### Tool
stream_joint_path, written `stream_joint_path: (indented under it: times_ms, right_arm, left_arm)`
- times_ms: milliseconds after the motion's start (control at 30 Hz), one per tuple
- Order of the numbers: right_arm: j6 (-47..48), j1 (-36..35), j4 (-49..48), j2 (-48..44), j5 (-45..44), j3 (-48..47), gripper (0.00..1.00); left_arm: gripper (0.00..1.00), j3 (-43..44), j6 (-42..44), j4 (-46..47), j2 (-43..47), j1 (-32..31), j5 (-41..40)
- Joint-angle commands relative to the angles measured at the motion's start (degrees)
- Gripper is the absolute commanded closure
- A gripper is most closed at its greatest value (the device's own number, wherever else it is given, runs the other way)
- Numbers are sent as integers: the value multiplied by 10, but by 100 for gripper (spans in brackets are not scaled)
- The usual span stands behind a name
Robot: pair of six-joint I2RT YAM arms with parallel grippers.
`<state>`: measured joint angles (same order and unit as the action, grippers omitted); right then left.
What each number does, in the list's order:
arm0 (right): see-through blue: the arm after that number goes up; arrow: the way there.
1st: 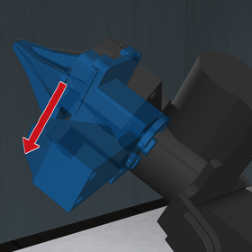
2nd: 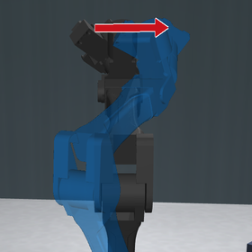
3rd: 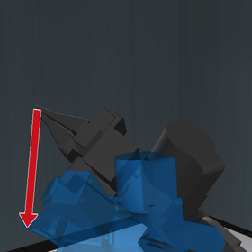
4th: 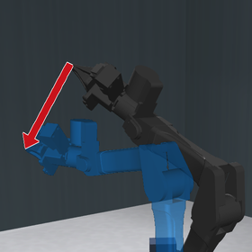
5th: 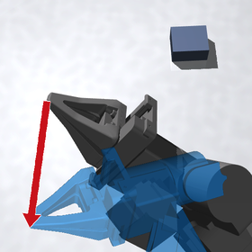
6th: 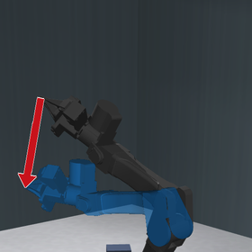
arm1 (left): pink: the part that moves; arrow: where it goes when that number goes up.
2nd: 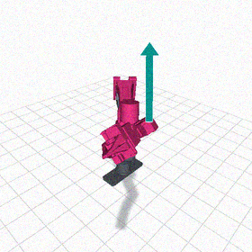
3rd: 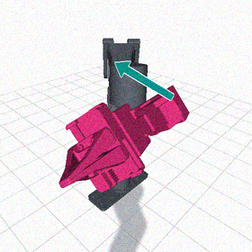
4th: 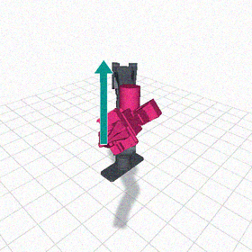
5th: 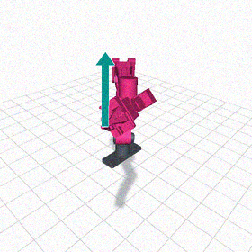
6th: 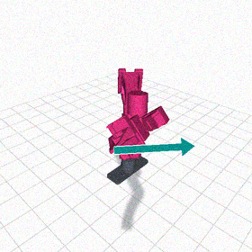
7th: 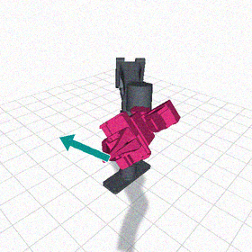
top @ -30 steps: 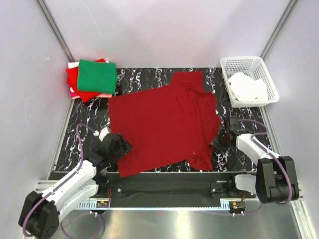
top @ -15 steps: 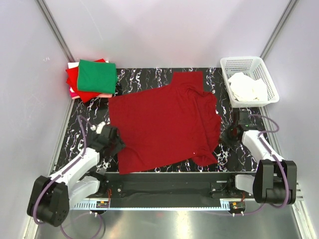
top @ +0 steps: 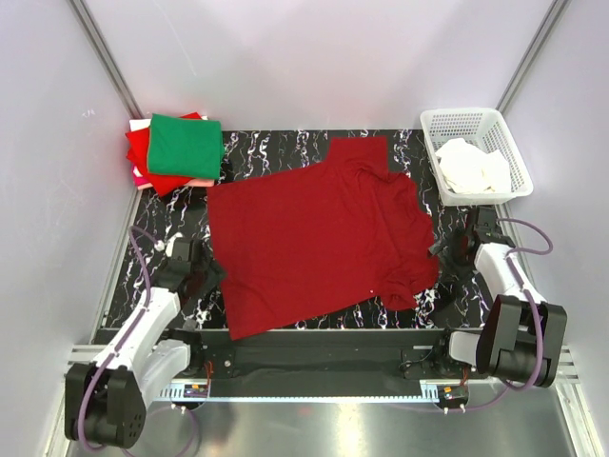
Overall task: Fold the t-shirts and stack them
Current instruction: Flatten the tshirt out
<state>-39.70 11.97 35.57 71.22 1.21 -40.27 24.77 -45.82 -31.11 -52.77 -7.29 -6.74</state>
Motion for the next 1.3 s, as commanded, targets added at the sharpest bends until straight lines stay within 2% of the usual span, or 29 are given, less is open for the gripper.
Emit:
stream_joint_path:
  times_ms: [0,67,133,300,400,433,533,567,700,767,833,867,900,933,967,1000,1133,1267]
  right_arm:
    - [22,3,5,7,54,-15,18]
    - [9,2,0,-16,77,13,9]
    - [-2,-5,-9,-66,109,54,0]
    - [-31,-33,23,-136,121,100,0]
    - [-55,-51,21,-160,124,131,3]
    - [-56,-55,18,-165,119,139,5]
    - [-66,-59,13,-163,109,139,21]
    - [-64,-59,6,-150,107,138,32]
    - [-64,-63,-23,-107,115,135,55]
    - [-68,-70,-39,-89,114,132,58]
    - [-73,-84,-65,-65,123,136,72]
    - [-74,-87,-80,-50,133,141,83]
    - [-77,-87,-97,-43,167,154,100]
    - [-71,-88,-96,-41,166,149,100]
    - [-69,-88,-98,-42,180,149,100]
    - [-61,-88,-90,-46,179,137,100]
    - [-20,-87,45,-113,115,64,100]
    - [-49,-87,112,-205,128,23,100]
  left_arm:
    - [36,23,-7,1,46,-20,49]
    - [29,26,-34,-19,71,-50,44]
    - [25,31,-59,-39,88,-115,18]
    - [24,8,-145,-71,127,-230,-20]
    - [25,-22,-171,-46,120,-264,-17]
    - [26,-28,-175,-39,114,-269,-16]
    - [28,-44,-184,-2,86,-285,-4]
    - [30,-46,-189,15,74,-287,-1]
    - [39,-57,-193,43,52,-301,-1]
    - [47,-63,-192,62,39,-302,0]
    - [53,-71,-189,82,22,-304,-3]
    - [67,-73,-181,87,16,-304,-3]
    - [74,-72,-176,90,12,-304,-5]
    - [81,-70,-169,89,5,-304,-6]
    - [95,-59,-166,82,4,-303,-12]
    - [100,-50,-164,70,7,-303,-21]
    - [100,21,-153,-62,47,-298,-89]
    - [100,74,-117,-128,97,-240,-101]
